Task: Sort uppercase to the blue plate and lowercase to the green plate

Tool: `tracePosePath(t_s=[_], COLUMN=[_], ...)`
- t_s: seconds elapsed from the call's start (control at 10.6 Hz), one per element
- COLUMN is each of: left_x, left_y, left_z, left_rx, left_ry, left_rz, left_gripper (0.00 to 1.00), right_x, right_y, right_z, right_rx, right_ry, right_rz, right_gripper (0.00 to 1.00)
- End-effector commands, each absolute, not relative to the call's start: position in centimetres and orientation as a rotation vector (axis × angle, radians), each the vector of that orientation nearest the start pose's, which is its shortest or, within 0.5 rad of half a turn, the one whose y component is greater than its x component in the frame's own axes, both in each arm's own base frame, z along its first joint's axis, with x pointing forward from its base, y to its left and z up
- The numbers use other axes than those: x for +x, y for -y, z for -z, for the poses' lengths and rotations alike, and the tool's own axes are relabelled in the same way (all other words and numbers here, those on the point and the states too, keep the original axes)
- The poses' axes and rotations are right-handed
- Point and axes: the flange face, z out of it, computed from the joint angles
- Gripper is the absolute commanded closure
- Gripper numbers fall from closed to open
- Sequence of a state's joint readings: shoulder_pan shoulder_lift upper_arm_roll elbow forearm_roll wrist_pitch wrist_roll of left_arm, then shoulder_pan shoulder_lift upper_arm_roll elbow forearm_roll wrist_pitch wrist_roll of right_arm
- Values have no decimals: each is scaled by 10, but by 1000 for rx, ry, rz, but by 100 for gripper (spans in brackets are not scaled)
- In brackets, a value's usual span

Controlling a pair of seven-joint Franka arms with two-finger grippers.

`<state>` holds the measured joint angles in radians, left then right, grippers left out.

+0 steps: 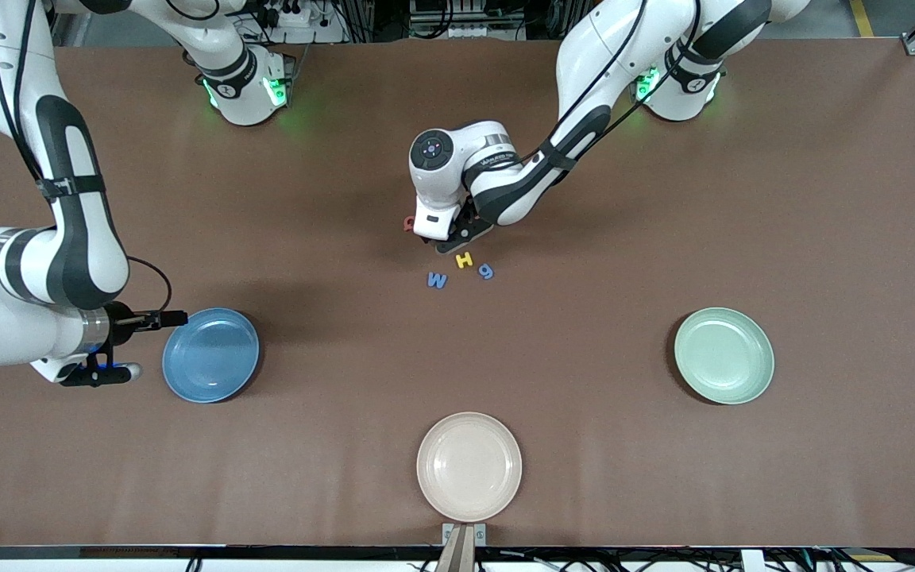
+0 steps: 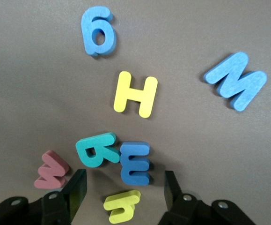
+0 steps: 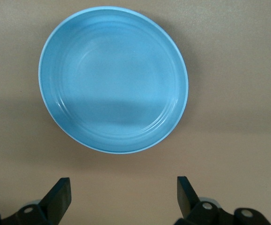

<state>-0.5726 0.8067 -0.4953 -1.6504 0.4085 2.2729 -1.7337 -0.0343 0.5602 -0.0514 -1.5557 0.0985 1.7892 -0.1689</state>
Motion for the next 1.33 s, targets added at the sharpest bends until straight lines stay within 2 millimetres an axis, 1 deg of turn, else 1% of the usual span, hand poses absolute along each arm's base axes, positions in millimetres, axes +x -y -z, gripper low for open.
tracePosePath(t_s=[0.0,0.76,1.23], left_x=[365,362,364], left_y=[572,574,576], left_z=[-176,-177,-180], left_rx=[-2995,-2993,-2979], left_ry=[792,800,884], left_rz=[-63,-77,-60], left_gripper=[25,25,26], right_x=[658,658,658], right_y=[46,48,49], right_z=[-297,-295,-293], right_rx=[-2974,-2973,-2972], right_ry=[76,87,87], right_rz=[-478,-477,-481], right_gripper=[0,0,0])
